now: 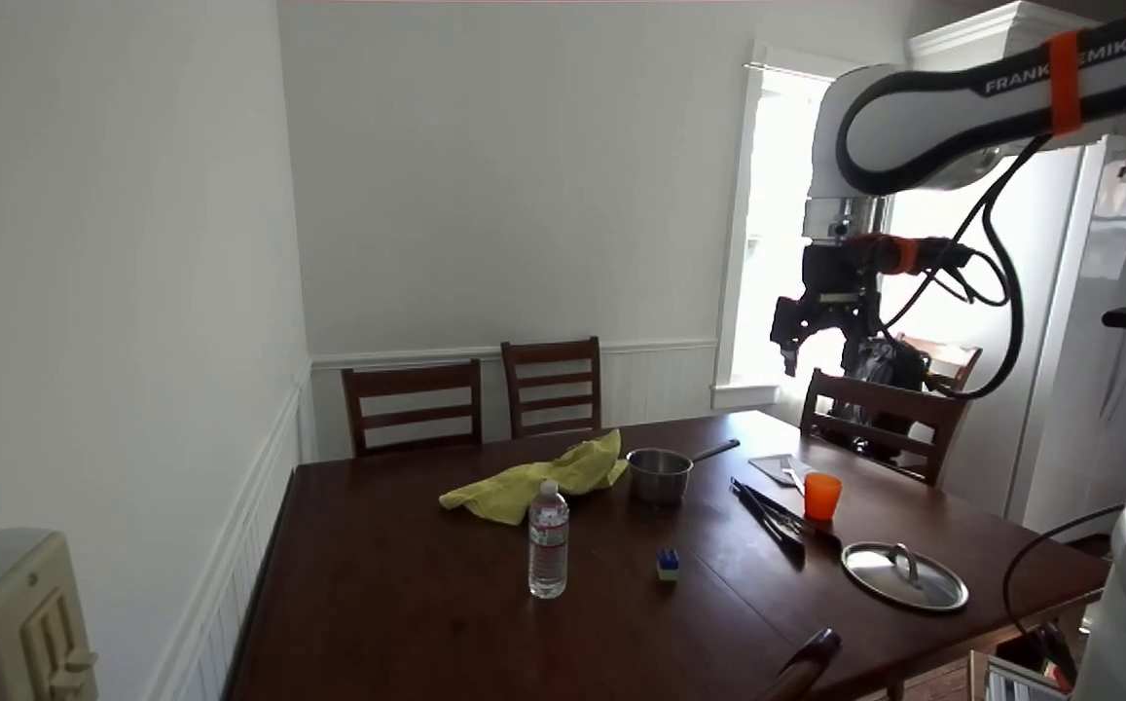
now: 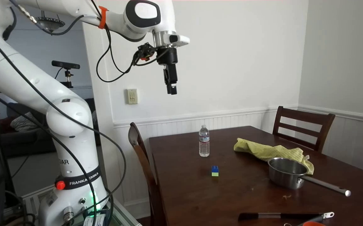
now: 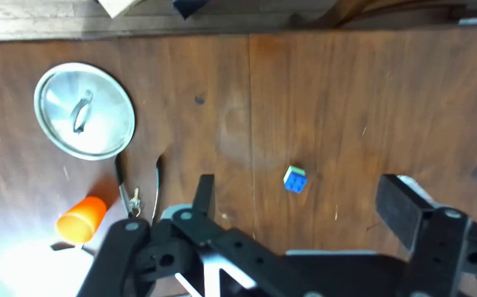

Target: Put the stacked blocks in the silver pot

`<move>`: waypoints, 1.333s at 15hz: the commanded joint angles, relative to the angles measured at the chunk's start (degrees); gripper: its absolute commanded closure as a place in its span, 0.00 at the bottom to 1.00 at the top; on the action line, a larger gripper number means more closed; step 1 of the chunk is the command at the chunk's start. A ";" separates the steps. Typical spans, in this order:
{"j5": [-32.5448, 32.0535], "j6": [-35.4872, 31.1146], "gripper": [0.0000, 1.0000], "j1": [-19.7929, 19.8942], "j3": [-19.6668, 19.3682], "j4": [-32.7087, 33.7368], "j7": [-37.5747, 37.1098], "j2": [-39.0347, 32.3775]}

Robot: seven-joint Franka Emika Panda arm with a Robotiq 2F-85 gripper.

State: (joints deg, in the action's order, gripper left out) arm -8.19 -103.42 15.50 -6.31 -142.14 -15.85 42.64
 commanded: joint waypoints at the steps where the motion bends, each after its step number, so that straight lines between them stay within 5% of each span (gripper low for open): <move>1: -7.09 -15.36 0.00 3.96 1.29 -3.40 -4.33 -5.43; 5: -9.48 -25.42 0.00 6.75 2.00 -6.40 -10.46 -14.46; 9: -2.37 -24.03 0.00 4.58 -1.71 -4.51 -7.67 -26.33; 11: 2.06 -21.42 0.00 3.55 -3.16 -3.94 -5.66 -26.70; 12: -2.24 -24.09 0.00 4.51 -1.78 -6.74 -8.13 -24.86; 17: 0.23 -22.96 0.00 3.73 -2.78 -4.69 -7.10 -26.90; 20: 10.64 -28.48 0.00 1.40 -7.28 -2.45 5.48 -31.55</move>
State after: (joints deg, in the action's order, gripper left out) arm -5.84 -128.41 19.39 -9.03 -146.82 -20.78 15.39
